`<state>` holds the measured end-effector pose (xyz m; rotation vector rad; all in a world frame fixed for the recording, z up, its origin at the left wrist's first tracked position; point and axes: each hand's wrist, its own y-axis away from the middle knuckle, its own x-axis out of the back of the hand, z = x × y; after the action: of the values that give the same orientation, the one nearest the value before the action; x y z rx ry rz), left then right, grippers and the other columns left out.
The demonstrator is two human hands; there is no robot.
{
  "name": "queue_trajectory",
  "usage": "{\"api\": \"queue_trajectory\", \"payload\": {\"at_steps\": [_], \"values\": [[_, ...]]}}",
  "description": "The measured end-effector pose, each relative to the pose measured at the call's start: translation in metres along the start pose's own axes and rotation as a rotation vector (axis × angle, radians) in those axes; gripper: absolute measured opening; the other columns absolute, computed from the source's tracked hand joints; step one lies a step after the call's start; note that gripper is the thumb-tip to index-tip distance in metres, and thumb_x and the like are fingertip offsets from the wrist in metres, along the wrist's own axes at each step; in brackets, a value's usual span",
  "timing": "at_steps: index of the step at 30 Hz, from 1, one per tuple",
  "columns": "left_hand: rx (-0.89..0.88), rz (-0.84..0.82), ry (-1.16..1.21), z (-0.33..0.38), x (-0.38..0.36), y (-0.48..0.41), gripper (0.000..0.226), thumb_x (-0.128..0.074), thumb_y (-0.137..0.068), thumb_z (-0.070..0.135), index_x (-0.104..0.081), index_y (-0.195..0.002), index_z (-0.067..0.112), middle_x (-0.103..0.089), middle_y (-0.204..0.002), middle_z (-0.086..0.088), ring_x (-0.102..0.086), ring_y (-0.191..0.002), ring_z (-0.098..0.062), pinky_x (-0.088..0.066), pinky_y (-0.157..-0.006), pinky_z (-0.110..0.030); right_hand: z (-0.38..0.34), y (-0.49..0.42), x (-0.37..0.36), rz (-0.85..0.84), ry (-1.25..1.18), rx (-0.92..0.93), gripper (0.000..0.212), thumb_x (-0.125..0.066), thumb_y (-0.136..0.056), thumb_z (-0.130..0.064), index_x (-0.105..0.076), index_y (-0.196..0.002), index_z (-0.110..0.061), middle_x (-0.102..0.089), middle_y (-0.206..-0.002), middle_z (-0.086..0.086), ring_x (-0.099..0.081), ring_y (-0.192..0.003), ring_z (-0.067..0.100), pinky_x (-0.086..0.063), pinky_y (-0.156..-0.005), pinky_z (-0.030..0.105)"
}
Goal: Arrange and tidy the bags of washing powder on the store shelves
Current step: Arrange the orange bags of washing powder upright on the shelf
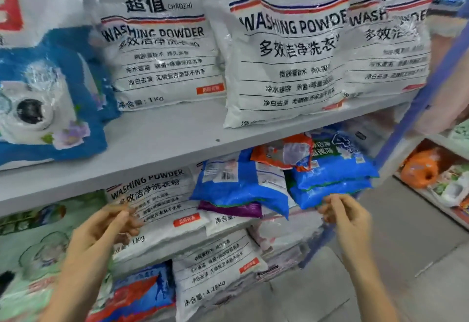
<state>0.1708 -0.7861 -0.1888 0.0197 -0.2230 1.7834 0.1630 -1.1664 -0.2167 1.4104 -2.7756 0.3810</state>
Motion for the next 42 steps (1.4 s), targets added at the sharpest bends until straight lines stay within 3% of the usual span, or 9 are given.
{"api": "queue_trajectory", "payload": {"at_steps": [4, 10, 12, 15, 21, 28, 31, 37, 42], "values": [[0.035, 0.108, -0.029, 0.001, -0.024, 0.017, 0.016, -0.053, -0.092, 0.018, -0.068, -0.085, 0.016, -0.072, -0.077, -0.007, -0.065, -0.063, -0.012, -0.052, -0.056, -0.015, 0.016, -0.067, -0.034, -0.291, 0.312, 0.077, 0.016, -0.055, -0.094, -0.018, -0.066, -0.083, -0.014, -0.070, -0.077, 0.003, -0.064, -0.074, 0.021, -0.051, -0.071, 0.040], [0.059, 0.223, -0.039, 0.016, -0.058, 0.044, 0.018, -0.054, -0.079, 0.033, -0.072, -0.081, 0.030, -0.072, -0.076, -0.005, -0.066, -0.063, -0.013, -0.053, -0.056, -0.015, 0.029, -0.137, -0.105, -0.611, 0.789, 0.363, 0.030, -0.053, -0.094, -0.028, -0.063, -0.115, -0.008, -0.067, -0.109, 0.017, -0.062, -0.098, 0.032, -0.049, -0.076, 0.035], [0.064, 0.260, -0.034, 0.020, -0.066, 0.052, 0.018, -0.053, -0.079, 0.031, -0.071, -0.080, 0.028, -0.071, -0.074, -0.006, -0.066, -0.062, -0.011, -0.053, -0.056, -0.014, 0.046, -0.147, -0.116, -0.768, 0.975, 0.197, 0.034, -0.047, -0.098, -0.031, -0.059, -0.119, -0.008, -0.063, -0.117, 0.017, -0.060, -0.106, 0.030, -0.045, -0.070, 0.029], [0.086, 0.307, -0.030, 0.024, -0.071, 0.065, 0.017, -0.055, -0.081, 0.027, -0.070, -0.078, 0.021, -0.071, -0.074, -0.009, -0.066, -0.062, -0.013, -0.053, -0.057, -0.015, 0.062, -0.152, -0.123, -1.026, 1.074, -0.154, 0.039, -0.039, -0.101, -0.031, -0.052, -0.128, -0.005, -0.055, -0.131, 0.018, -0.053, -0.118, 0.029, -0.045, -0.083, 0.032], [0.093, 0.383, -0.024, 0.035, -0.066, 0.086, 0.016, -0.056, -0.078, 0.027, -0.072, -0.080, 0.024, -0.070, -0.071, -0.007, -0.064, -0.062, -0.011, -0.052, -0.056, -0.015, 0.048, -0.161, -0.136, -0.617, 1.105, 0.460, 0.035, -0.047, -0.097, -0.036, -0.060, -0.115, -0.009, -0.066, -0.109, 0.017, -0.061, -0.102, 0.034, -0.048, -0.079, 0.037], [0.085, 0.375, -0.036, 0.035, -0.070, 0.091, 0.014, -0.053, -0.089, 0.009, -0.067, -0.085, 0.011, -0.069, -0.071, -0.008, -0.064, -0.062, -0.012, -0.052, -0.055, -0.015, 0.039, -0.182, -0.106, -0.294, 0.336, 0.051, 0.034, -0.040, -0.096, -0.006, -0.058, -0.086, 0.021, -0.058, -0.091, 0.041, -0.056, -0.088, 0.047, -0.029, -0.068, 0.042], [0.083, 0.322, -0.007, 0.034, -0.084, 0.085, 0.013, -0.055, -0.086, 0.017, -0.066, -0.085, 0.010, -0.069, -0.072, -0.009, -0.064, -0.063, -0.012, -0.052, -0.058, -0.016, 0.023, -0.177, -0.072, -0.220, 0.118, 0.100, 0.037, -0.041, -0.096, -0.003, -0.048, -0.059, -0.005, -0.046, -0.059, 0.015, -0.042, -0.068, 0.028, -0.026, -0.064, 0.039], [0.171, 0.109, -0.077, 0.017, -0.136, 0.058, 0.010, -0.055, -0.092, 0.009, -0.065, -0.092, 0.007, -0.071, -0.075, -0.008, -0.064, -0.068, -0.018, -0.052, -0.061, -0.021, -0.007, -0.161, -0.023, -0.382, 0.023, 0.173, 0.044, -0.042, -0.100, -0.021, -0.029, -0.058, -0.019, -0.025, -0.052, -0.006, -0.020, -0.047, 0.005, -0.015, -0.045, 0.023], [0.326, -0.229, -0.169, -0.006, -0.185, 0.053, 0.026, -0.069, -0.085, 0.020, -0.058, -0.109, 0.020, -0.067, -0.102, -0.002, -0.063, -0.099, -0.016, -0.050, -0.082, -0.023, -0.025, -0.128, -0.008, -0.524, -0.059, 0.147, 0.045, -0.042, -0.100, -0.022, -0.039, -0.059, -0.002, -0.039, -0.050, -0.002, -0.034, -0.048, 0.008, -0.028, -0.048, 0.023]]}}
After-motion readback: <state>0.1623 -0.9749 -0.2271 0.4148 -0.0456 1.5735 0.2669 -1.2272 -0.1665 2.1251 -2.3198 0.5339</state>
